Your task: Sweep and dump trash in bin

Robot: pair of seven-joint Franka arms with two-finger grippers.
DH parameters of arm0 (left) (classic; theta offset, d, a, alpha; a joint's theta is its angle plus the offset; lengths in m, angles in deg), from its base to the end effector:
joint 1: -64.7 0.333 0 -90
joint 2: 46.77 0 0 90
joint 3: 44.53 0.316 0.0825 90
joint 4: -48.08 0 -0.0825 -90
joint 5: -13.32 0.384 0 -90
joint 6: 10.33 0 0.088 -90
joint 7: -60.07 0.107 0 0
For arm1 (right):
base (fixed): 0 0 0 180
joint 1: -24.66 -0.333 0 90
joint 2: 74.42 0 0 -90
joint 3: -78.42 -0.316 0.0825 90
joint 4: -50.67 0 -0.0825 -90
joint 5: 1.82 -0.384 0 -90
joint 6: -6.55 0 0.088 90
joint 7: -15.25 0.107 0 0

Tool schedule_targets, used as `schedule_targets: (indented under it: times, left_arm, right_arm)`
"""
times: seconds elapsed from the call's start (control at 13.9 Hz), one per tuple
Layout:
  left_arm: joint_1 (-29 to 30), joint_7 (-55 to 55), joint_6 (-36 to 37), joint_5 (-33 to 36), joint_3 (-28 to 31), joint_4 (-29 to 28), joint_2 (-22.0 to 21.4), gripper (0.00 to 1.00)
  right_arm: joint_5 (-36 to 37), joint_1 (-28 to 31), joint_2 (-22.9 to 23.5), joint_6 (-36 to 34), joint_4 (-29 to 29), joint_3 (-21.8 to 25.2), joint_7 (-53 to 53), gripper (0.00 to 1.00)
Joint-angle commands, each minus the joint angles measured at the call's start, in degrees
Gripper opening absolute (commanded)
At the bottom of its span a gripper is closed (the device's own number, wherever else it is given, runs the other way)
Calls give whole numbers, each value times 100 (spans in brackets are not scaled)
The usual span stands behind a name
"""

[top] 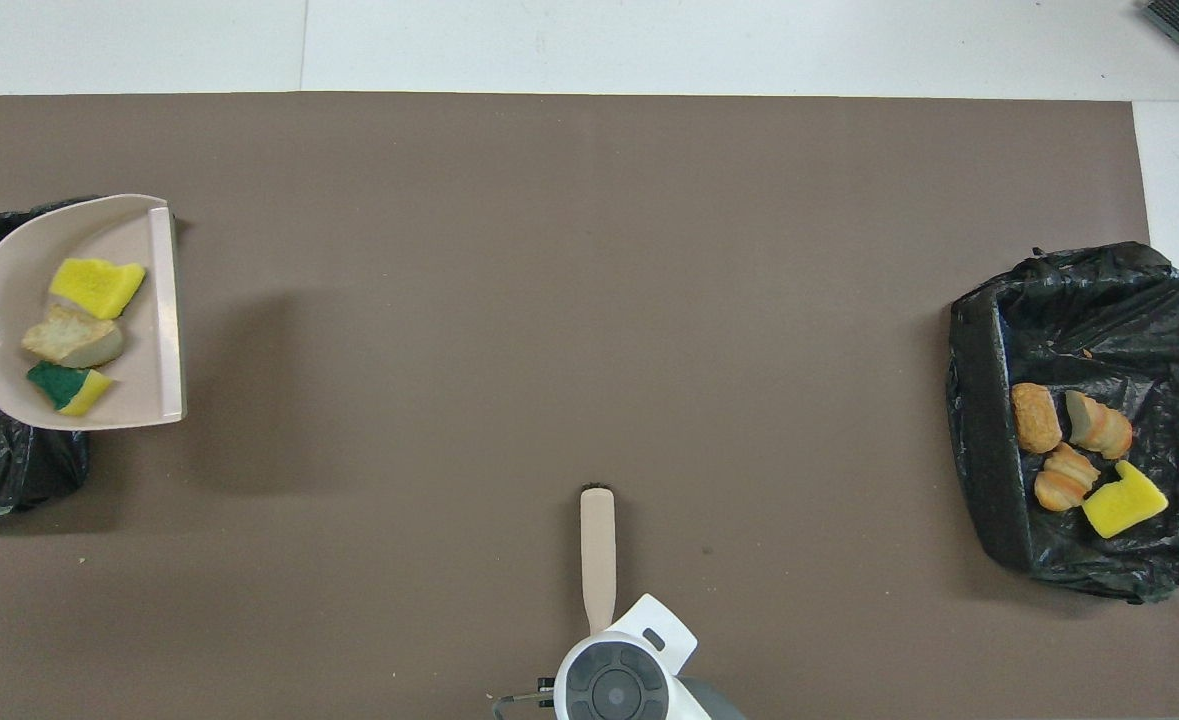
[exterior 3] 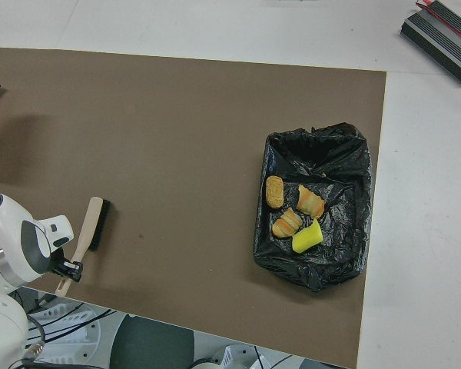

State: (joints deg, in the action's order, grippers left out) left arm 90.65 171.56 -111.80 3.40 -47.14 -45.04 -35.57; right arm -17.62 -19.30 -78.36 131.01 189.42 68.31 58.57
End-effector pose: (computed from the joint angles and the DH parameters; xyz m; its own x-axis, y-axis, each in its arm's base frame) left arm 0.5723 0.2328 0.5022 0.0690 -0.9807 0.1827 -0.9972 -0.0730 -0.0153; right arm 0.2614 0.3780 0.3212 0.9641 0.0084 -0.2655 0.0090 -1.0000 0.0012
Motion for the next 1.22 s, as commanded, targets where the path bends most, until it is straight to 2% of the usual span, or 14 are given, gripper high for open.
schedule_targets:
  times: [0.0,0.22,0.65,0.79,1.01,1.15]
  left_arm:
    - [401,600,206,279,-12,250,-12,0]
    - [770,761,-22,648,-20,557,41,0]
    - [859,551,-891,1685,6,611,94,0]
    - [755,445,-1085,2324,6,611,94,0]
    - [509,-361,-1209,3554,-11,550,41,0]
    - [438,-688,-1209,3961,-3,515,15,0]
  right_arm:
    - [323,19,121,44,-295,9,-69,100]
    - [350,255,104,34,-682,70,-87,100]
    - [999,2134,165,-141,-1517,44,-525,100]
    - [1368,2714,244,-150,-1684,27,-990,100]
    - [1440,3602,384,-142,-1860,61,-1885,100]
    - [1440,4077,411,-168,-2167,97,-2588,100]
